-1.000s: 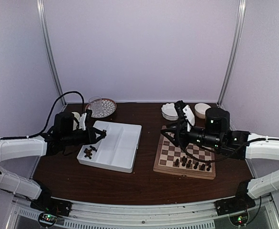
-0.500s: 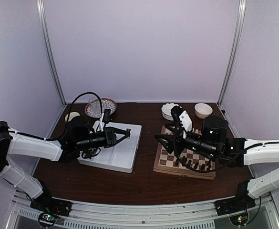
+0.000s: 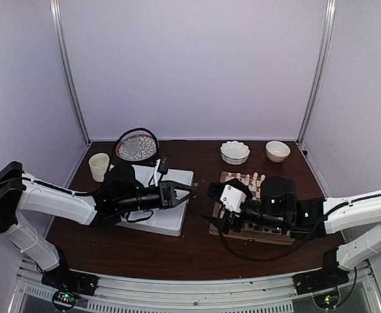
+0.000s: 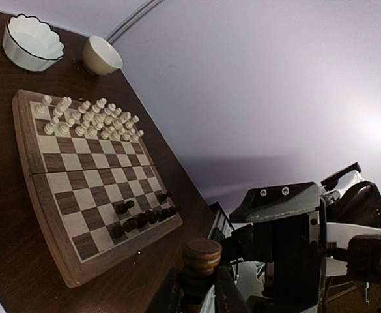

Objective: Set up the chess pieces on the board
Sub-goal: Pass from the left arm to the right, then pass from the right arm to the left, then pass from the left arm to the right

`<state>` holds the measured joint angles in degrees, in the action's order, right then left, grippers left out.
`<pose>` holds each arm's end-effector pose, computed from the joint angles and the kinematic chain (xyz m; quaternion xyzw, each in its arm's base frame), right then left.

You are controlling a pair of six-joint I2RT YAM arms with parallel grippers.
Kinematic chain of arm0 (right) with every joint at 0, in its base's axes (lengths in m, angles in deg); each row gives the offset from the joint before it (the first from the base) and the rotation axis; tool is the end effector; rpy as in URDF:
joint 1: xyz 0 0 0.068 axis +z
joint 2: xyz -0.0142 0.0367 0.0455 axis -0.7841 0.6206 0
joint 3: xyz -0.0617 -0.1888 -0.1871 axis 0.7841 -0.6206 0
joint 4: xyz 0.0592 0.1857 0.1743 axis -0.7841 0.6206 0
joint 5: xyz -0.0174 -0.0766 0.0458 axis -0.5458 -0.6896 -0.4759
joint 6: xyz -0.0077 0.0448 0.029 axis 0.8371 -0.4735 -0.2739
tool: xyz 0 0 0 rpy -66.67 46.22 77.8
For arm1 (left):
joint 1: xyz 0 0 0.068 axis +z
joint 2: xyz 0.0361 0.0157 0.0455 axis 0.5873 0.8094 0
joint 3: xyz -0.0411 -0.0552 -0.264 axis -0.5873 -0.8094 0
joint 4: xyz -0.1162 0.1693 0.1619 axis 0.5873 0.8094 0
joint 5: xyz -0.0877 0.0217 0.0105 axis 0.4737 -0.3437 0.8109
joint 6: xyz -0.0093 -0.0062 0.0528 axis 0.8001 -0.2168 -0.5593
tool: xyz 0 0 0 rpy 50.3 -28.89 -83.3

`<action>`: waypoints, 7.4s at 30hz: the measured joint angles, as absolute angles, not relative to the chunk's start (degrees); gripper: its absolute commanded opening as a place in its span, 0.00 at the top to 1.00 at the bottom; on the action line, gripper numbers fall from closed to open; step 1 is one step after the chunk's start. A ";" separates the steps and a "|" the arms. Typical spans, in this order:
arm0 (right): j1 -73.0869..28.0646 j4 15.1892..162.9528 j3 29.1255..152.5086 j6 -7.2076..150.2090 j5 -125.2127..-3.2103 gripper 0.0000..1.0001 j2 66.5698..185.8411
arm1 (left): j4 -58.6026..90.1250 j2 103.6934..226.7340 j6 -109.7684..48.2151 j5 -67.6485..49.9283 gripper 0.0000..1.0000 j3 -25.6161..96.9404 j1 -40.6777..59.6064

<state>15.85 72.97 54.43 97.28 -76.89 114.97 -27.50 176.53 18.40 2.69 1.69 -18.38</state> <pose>0.1085 0.2540 0.2599 -0.5237 0.5961 0.2178 0.5683 0.1764 -0.2667 0.2272 0.0781 0.7210 -0.6384 0.2579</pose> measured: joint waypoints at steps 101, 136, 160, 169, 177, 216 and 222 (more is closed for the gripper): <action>6.23 67.39 73.11 51.05 -25.75 0.78 139.08 | -47.13 164.46 -68.86 -6.79 0.60 -22.07 -23.32; 3.23 60.47 70.56 46.98 -25.07 0.28 139.32 | -36.31 161.23 -66.98 -8.50 1.00 -18.42 -23.02; -1.64 90.93 67.74 69.10 -52.91 0.45 116.28 | -0.40 165.51 -53.27 -5.96 1.00 2.19 -21.33; 2.03 97.45 72.26 76.32 -47.41 0.54 126.05 | 7.14 169.90 -52.60 -3.41 1.00 4.92 -21.33; 4.79 100.70 75.43 80.38 -47.27 0.60 129.11 | 10.14 171.96 -52.49 -1.13 1.00 7.50 -21.33; 6.32 104.07 79.80 78.59 -47.82 1.00 135.91 | 14.58 172.77 -53.08 -1.24 0.63 8.92 -21.03; 6.32 109.05 82.43 78.33 -55.67 1.00 135.91 | 13.31 168.83 -48.95 -7.67 0.53 6.12 -16.66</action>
